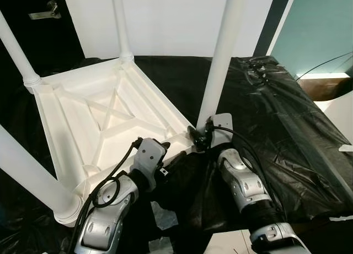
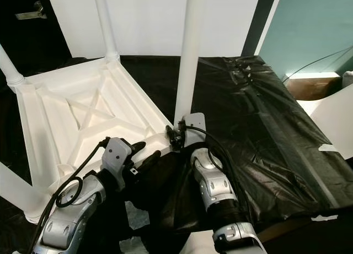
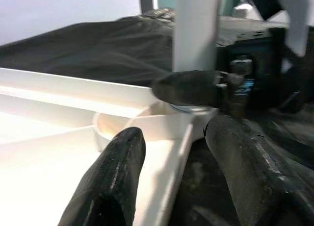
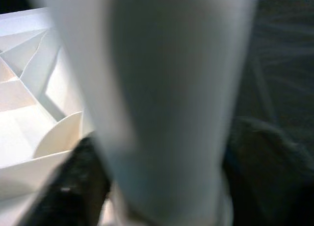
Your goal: Building children table
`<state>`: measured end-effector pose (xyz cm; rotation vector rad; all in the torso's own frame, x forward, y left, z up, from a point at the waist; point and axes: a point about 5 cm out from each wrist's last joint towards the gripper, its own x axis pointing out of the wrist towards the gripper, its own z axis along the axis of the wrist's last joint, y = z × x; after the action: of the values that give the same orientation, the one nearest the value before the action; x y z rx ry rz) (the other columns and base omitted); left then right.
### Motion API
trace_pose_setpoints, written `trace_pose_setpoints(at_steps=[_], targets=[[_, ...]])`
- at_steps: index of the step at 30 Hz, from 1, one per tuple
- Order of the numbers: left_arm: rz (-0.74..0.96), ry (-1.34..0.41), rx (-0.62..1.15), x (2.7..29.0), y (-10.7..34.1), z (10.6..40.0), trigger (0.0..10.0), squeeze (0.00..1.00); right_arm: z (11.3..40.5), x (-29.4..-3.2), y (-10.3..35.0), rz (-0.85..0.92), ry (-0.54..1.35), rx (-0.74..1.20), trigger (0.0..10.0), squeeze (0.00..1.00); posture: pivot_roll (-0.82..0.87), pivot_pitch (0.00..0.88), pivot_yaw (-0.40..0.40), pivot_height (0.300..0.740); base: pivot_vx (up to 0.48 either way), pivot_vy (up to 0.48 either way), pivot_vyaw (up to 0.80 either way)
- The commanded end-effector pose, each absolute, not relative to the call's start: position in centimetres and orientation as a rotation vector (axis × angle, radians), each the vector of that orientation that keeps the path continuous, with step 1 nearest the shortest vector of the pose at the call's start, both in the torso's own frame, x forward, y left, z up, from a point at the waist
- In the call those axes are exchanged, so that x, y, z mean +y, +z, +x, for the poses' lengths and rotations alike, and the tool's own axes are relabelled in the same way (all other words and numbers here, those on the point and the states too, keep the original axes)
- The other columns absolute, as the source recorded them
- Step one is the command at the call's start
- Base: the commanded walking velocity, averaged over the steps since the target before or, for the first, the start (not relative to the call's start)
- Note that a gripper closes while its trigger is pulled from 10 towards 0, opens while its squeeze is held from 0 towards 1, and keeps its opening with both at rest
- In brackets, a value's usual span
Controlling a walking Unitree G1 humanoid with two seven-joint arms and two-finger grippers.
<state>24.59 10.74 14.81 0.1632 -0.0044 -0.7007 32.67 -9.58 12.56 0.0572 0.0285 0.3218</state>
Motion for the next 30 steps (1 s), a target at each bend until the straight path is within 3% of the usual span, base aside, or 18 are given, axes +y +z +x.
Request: trace_pose_setpoints(at_steps=[1,5,6,7,9,16,29,30], targets=[[0.154,-0.582,0.006,11.3,14.6,24.7,10.0,0.00,32.6,-10.4,12.7,0.064,0.308,0.029,10.0,1.00,0.16,0.034,-0.058,0.740,0.000,0.000,0.00],[0.164,-0.587,0.010,11.4,14.5,24.6,10.0,0.00,32.6,-11.6,13.3,0.033,0.410,0.002,10.0,1.00,0.16,0.040,-0.060,0.740,0.000,0.000,0.00],[0.161,-0.591,0.013,11.3,14.5,24.5,10.0,0.00,32.6,-12.0,13.6,0.041,0.461,-0.013,10.0,0.44,0.16,0.040,-0.060,0.740,0.000,0.000,0.00],[0.161,-0.591,0.013,11.3,14.5,24.5,10.0,0.00,32.6,-12.0,13.6,0.041,0.461,-0.013,10.0,0.44,0.16,0.040,-0.060,0.740,0.000,0.000,0.00],[0.158,-0.599,0.016,11.3,14.5,24.4,10.0,0.00,32.6,-12.2,13.9,0.041,0.532,-0.024,10.0,0.00,0.16,0.044,-0.059,0.740,0.000,0.000,0.00],[0.174,-0.633,0.024,11.4,14.6,24.1,10.0,0.00,33.9,-11.9,15.3,-0.030,0.877,-0.019,10.0,0.00,0.17,0.035,-0.053,0.740,0.000,0.000,0.00],[0.195,-0.652,0.017,11.2,14.8,24.4,10.0,0.00,35.5,-11.1,15.5,-0.182,1.078,0.035,10.0,0.00,0.21,0.000,-0.057,0.740,0.000,0.000,0.00],[0.197,-0.653,0.019,11.2,14.8,24.4,10.0,0.00,35.6,-11.2,15.3,-0.189,1.082,0.042,7.8,0.00,0.21,0.000,-0.057,0.740,0.000,0.000,0.00]])
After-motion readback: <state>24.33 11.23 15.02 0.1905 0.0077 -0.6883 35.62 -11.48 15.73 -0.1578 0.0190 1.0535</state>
